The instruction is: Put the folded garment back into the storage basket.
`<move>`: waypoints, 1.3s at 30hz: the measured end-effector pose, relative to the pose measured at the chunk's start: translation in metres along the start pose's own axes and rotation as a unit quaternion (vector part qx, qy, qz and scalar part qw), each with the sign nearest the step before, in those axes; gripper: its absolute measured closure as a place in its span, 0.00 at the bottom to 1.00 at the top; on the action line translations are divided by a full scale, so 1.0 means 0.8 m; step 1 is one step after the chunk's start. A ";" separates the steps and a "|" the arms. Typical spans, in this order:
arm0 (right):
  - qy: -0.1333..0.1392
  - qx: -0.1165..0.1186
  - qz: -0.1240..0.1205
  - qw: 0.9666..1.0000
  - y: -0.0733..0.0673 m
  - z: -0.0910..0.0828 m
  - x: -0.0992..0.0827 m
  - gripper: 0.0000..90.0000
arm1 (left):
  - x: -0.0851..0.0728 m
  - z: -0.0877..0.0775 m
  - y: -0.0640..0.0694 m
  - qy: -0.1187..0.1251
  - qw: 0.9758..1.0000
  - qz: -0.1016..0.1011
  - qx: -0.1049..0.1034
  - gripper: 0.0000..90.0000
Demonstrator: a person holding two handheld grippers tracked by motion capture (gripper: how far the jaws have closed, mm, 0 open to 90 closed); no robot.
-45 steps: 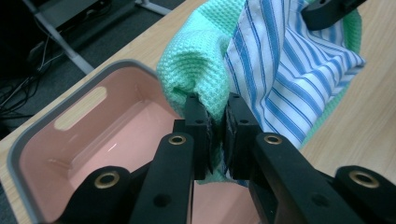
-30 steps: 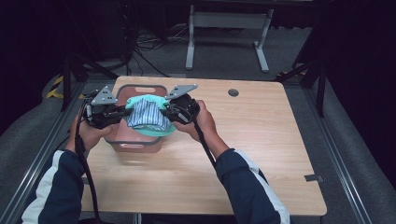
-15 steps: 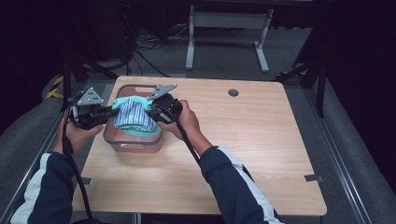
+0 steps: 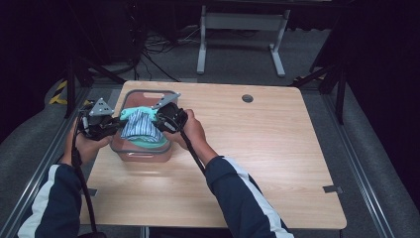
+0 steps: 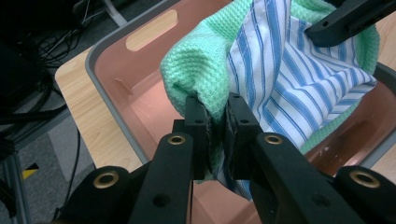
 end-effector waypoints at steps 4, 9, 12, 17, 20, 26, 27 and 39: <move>-0.003 0.001 0.004 1.000 0.001 0.004 -0.003 0.87 | -0.002 0.005 0.002 -0.010 1.000 0.005 0.003 0.90; -0.018 0.003 0.006 1.000 0.000 0.016 -0.012 0.86 | -0.006 0.015 0.005 -0.023 1.000 0.007 0.004 0.90; -0.023 0.001 0.006 1.000 0.002 0.021 -0.015 0.85 | -0.008 0.019 0.007 -0.028 1.000 0.008 0.005 0.89; -0.027 0.002 0.011 1.000 0.005 0.023 -0.018 0.83 | -0.009 0.021 0.007 -0.031 0.999 0.000 0.012 0.85; -0.030 0.001 0.010 1.000 0.006 0.023 -0.020 0.81 | -0.009 0.021 0.008 -0.028 1.000 -0.002 0.014 0.81; -0.023 -0.005 0.013 1.000 0.010 0.017 -0.020 0.78 | -0.006 0.017 0.009 -0.018 1.000 -0.004 0.018 0.75; -0.022 -0.007 0.014 1.000 0.010 0.016 -0.020 0.78 | -0.005 0.017 0.010 -0.017 1.000 -0.003 0.019 0.74; -0.017 -0.013 0.013 1.000 0.016 0.005 -0.021 0.76 | 0.003 0.010 0.018 -0.007 1.000 -0.001 0.029 0.68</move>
Point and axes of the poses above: each handheld gripper's, and its own axes: z roughly forward along the jaws, x roughly out of its top, y roughly to its right, the point moved 1 cm from there along z, roughly forward along the jaws, and after that the axes turned 11 degrees about z, right-handed, at the moved point
